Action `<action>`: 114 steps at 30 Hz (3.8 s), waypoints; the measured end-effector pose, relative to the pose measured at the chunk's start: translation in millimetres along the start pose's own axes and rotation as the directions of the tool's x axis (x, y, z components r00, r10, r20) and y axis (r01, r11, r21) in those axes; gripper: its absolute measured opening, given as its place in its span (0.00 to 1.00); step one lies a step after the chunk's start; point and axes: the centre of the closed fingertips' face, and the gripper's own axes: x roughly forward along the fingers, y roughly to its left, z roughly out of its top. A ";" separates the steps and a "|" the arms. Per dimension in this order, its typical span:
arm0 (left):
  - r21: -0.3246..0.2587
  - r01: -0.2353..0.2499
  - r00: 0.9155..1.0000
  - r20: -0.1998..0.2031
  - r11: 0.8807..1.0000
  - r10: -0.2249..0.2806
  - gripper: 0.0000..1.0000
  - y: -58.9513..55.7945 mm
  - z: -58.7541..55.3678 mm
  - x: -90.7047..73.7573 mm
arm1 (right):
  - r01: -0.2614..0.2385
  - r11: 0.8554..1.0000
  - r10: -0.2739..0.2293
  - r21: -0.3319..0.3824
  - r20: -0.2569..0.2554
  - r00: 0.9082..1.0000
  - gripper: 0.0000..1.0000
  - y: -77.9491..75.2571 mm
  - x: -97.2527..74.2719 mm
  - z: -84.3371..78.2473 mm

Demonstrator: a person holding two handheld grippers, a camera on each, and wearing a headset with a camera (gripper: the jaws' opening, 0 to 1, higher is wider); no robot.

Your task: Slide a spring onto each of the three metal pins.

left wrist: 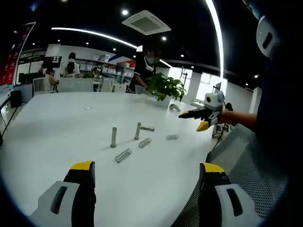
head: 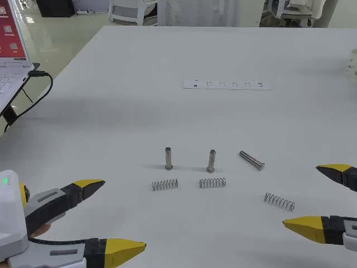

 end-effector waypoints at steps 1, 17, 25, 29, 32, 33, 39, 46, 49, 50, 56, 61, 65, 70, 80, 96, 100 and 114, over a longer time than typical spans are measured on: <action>0.000 0.001 1.000 0.000 1.000 -0.001 0.88 -0.2 -0.1 0.0 | 0.001 1.000 -0.001 0.000 -0.002 1.000 0.83 -0.1 -0.2 -0.3; 0.002 0.005 1.000 -0.007 1.000 -0.005 0.88 -1.4 -0.7 0.8 | 0.000 1.000 0.000 0.002 -0.007 1.000 0.83 0.6 -1.2 -1.8; 0.005 0.003 1.000 -0.013 1.000 -0.003 0.88 -0.9 -1.2 1.3 | 0.002 1.000 -0.002 0.013 -0.008 1.000 0.82 1.9 -2.4 -6.4; 0.004 0.000 1.000 -0.013 1.000 0.000 0.88 -0.1 -1.3 1.1 | 0.004 1.000 -0.003 0.019 -0.009 1.000 0.82 2.5 -2.8 -8.6; 0.006 -0.003 1.000 -0.015 1.000 0.003 0.88 0.3 -1.4 0.9 | 0.002 1.000 -0.002 0.021 -0.012 1.000 0.82 3.4 -2.7 -10.4; 0.006 -0.004 1.000 -0.014 1.000 0.004 0.87 0.5 -1.3 0.8 | 0.002 1.000 -0.002 0.022 -0.012 1.000 0.82 3.7 -2.8 -10.2; 0.007 -0.010 1.000 -0.015 1.000 0.010 0.87 1.3 -1.6 0.2 | 0.000 1.000 0.000 0.020 -0.010 1.000 0.82 4.3 -1.5 -9.3; 0.007 -0.013 1.000 -0.014 1.000 0.013 0.87 1.6 -1.6 -0.2 | -0.006 1.000 0.007 0.019 -0.011 1.000 0.82 5.1 0.3 -8.9; 0.007 -0.014 1.000 -0.015 1.000 0.014 0.87 2.1 -1.8 -0.5 | -0.008 1.000 0.008 0.021 -0.014 1.000 0.82 5.3 0.8 -9.4; 0.007 -0.014 1.000 -0.015 1.000 0.014 0.87 2.2 -1.9 -0.5 | -0.007 1.000 0.008 0.020 -0.016 1.000 0.82 5.1 0.9 -9.8; 0.010 -0.015 1.000 -0.019 1.000 0.015 0.87 2.9 -2.8 -0.5 | -0.010 1.000 0.010 0.023 -0.015 1.000 0.82 4.3 2.6 -8.8; 0.012 -0.015 1.000 -0.021 1.000 0.015 0.87 4.0 -3.4 -0.2 | -0.013 1.000 0.013 0.024 -0.018 1.000 0.81 3.2 4.7 -8.3; 0.010 -0.017 1.000 -0.020 1.000 0.018 0.87 5.2 -3.5 0.1 | -0.016 1.000 0.016 0.023 -0.022 1.000 0.81 1.9 5.9 -8.3; 0.010 -0.020 1.000 -0.021 1.000 0.020 0.87 5.5 -3.6 0.3 | -0.019 1.000 0.020 0.021 -0.026 0.999 0.81 0.6 6.6 -7.9; 0.015 -0.015 0.999 -0.033 1.000 0.015 0.87 4.4 -2.9 0.2 | -0.018 1.000 0.019 0.022 -0.024 1.000 0.80 0.2 4.4 -8.7; 0.018 -0.004 0.999 -0.034 1.000 0.004 0.86 1.1 -1.4 2.7 | -0.004 1.000 0.004 0.023 -0.028 1.000 0.79 -5.9 2.0 -6.9; 0.016 -0.008 1.000 -0.030 1.000 0.008 0.86 1.7 -1.3 1.9 | -0.013 1.000 0.013 0.011 -0.029 1.000 0.79 -5.7 7.4 -2.1; 0.013 -0.016 1.000 -0.020 1.000 0.017 0.86 4.1 -0.7 0.8 | -0.029 0.999 0.028 -0.031 -0.033 0.999 0.78 -15.0 29.1 13.5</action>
